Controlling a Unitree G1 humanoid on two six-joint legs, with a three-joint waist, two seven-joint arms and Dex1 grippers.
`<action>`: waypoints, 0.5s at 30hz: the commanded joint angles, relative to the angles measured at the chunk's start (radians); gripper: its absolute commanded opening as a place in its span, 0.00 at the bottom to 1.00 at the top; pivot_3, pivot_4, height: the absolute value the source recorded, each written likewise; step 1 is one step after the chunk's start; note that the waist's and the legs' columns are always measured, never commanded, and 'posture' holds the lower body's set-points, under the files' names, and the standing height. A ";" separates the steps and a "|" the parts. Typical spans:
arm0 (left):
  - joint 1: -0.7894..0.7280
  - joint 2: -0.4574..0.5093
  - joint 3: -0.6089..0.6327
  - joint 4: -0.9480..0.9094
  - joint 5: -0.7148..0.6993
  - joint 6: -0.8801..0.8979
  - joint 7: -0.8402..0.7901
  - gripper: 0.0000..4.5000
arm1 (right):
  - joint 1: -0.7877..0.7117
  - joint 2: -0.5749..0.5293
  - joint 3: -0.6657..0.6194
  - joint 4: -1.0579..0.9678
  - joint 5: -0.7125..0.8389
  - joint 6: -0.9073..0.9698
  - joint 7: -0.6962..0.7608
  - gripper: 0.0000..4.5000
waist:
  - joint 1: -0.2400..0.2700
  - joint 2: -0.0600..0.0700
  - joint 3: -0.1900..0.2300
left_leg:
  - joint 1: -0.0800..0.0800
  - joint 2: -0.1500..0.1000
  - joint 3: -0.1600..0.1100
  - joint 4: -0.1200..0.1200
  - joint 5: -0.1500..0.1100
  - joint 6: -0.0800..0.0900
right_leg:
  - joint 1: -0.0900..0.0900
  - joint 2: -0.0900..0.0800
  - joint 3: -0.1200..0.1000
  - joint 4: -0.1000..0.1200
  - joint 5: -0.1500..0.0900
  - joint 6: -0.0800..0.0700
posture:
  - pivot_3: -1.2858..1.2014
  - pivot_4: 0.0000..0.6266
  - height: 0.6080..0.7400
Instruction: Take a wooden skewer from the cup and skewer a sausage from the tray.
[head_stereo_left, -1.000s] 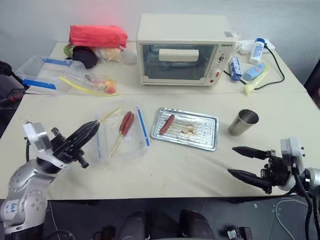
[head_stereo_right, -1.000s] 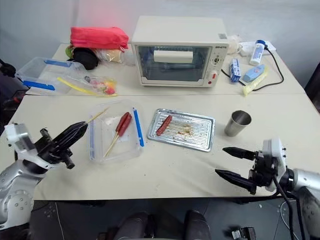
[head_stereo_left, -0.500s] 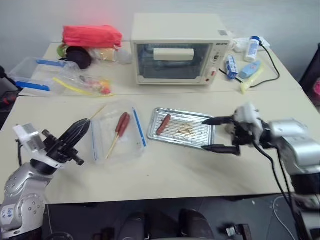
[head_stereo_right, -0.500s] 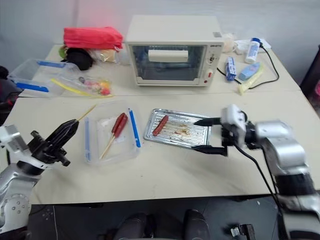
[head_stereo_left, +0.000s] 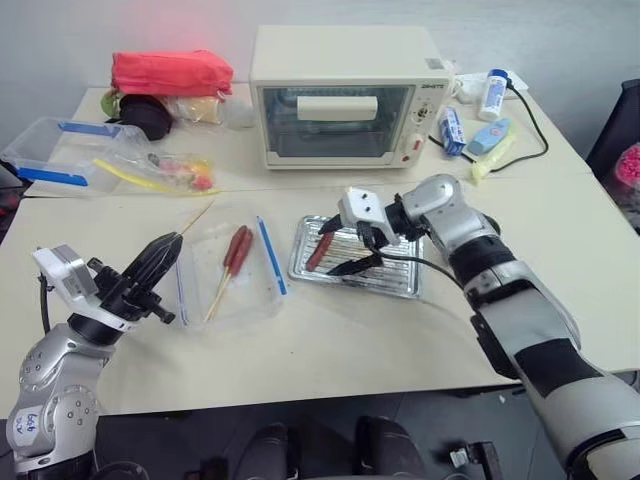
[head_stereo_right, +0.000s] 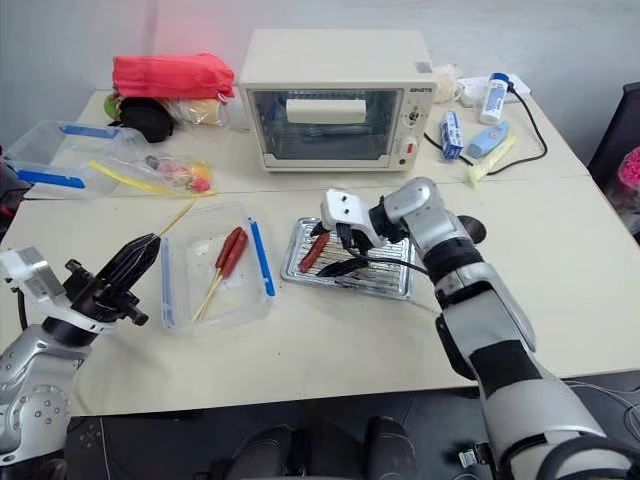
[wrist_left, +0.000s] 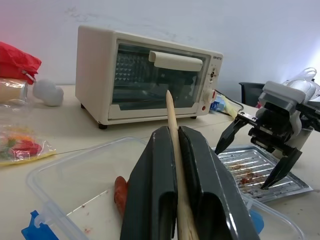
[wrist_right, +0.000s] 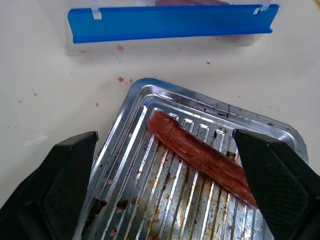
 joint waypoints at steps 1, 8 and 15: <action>0.018 -0.007 0.008 -0.061 -0.002 -0.022 0.015 0.00 | -0.042 0.039 0.000 0.081 -0.054 -0.111 -0.021 1.00 | -0.002 0.000 0.000 | 0.000 0.000 0.000 0.000 0.000 0.000 | 0.000 0.000 0.000 0.000 0.000 0.000 | 0.52 0.24 1.00; 0.030 -0.010 0.006 -0.095 -0.008 -0.016 0.036 0.00 | -0.069 0.098 -0.023 0.166 -0.109 -0.098 -0.044 1.00 | -0.004 0.000 0.000 | 0.000 0.000 0.000 0.000 0.000 -0.001 | 0.000 0.000 0.001 0.000 0.000 0.000 | 0.52 0.24 1.00; 0.036 -0.004 0.009 -0.115 -0.011 -0.010 0.046 0.00 | -0.110 0.090 -0.025 0.191 -0.152 0.057 -0.004 1.00 | -0.004 0.000 0.000 | 0.000 0.000 -0.002 0.000 0.000 -0.001 | 0.000 0.000 0.002 0.001 0.000 -0.001 | 0.52 0.24 1.00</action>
